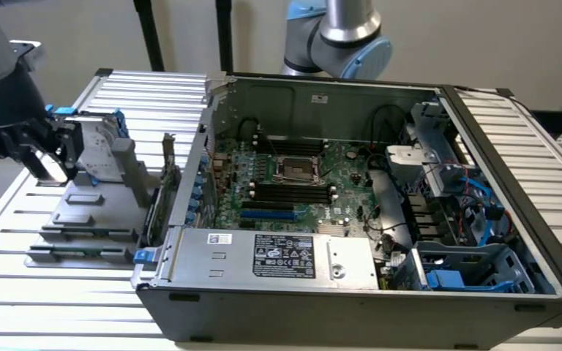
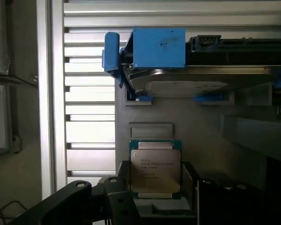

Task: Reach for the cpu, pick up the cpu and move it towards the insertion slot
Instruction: 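Pick up the cpu and move it towards the insertion slot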

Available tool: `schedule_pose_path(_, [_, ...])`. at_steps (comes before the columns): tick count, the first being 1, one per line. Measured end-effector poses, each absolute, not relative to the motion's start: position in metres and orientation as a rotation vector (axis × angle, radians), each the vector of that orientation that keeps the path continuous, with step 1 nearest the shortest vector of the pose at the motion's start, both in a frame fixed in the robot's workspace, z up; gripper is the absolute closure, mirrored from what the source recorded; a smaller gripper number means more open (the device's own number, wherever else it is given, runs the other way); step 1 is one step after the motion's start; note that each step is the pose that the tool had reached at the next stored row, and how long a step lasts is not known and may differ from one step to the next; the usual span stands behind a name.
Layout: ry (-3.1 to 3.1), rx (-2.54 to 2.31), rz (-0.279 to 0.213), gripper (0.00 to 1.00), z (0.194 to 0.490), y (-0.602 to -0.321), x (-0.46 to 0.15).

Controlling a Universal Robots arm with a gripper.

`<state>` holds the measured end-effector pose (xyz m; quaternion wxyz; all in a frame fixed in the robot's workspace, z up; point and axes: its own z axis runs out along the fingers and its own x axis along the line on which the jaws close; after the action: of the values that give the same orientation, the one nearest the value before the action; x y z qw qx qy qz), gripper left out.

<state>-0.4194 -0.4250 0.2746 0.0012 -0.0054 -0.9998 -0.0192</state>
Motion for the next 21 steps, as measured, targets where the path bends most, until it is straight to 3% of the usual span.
schedule_pose_path(21, [-3.134,0.103,-0.081,0.46,0.370,-0.426,-0.393])
